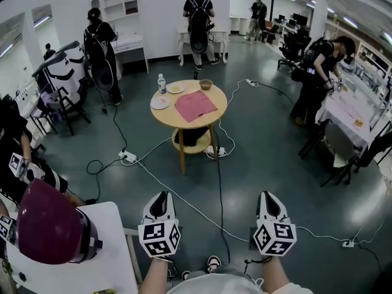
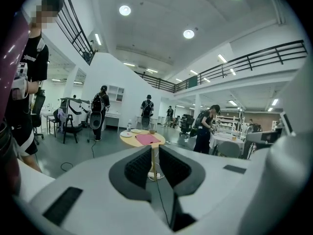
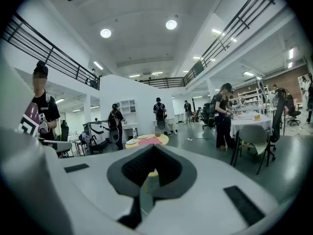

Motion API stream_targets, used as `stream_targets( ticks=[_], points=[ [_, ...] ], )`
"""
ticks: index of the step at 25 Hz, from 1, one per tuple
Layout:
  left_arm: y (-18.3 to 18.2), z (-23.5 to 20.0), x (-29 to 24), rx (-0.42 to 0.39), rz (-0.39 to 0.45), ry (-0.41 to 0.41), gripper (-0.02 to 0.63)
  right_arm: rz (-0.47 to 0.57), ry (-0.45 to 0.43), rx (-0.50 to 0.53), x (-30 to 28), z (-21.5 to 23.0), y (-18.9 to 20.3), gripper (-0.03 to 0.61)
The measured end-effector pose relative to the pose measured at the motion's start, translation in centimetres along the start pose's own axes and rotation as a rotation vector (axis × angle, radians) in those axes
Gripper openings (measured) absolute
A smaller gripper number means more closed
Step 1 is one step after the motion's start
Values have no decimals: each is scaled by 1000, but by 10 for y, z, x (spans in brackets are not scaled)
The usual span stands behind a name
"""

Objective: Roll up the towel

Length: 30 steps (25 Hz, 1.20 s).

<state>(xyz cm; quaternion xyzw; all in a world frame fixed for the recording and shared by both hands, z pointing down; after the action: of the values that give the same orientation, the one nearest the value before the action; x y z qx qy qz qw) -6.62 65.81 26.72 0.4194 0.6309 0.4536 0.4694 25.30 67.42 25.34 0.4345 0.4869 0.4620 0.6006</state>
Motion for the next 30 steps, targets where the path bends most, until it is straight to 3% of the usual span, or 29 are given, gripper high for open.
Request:
stream_targets(
  ticks=[2,5,12,21,25,30],
  points=[
    [-2,1,-1,0,3,11,78,4,-5,-1,0,0,-1,1],
    [-3,1,-2,-6,7,11,94,12,-20,-1,0,-1,-3,53],
    [-4,-2,-4,-11,-1,9,220,40,-37,16,-2,-4,-11,173],
    [-11,-5,-6,-15,18,-8,484,74,-27,75,-7,-7,-16,423],
    [-13,-8,-6,10,41,-8,533,105,-2,99,-9,-7,-21,515],
    [-17,-10,-10,18,59,-14,546,119,15,101,-16,-2,-24,540]
  ],
)
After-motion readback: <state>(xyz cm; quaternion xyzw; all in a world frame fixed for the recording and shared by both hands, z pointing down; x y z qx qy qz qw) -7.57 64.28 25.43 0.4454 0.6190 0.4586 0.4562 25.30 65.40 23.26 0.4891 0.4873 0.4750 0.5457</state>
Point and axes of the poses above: the fingertips, and each gripper's own axes: x backward along the fingers, z to its right, y out of its underside, the point moved 5 cm from there along x, backward along the fingers, and after that the axes turned 2 degrees about y, right-handed, at the moved point
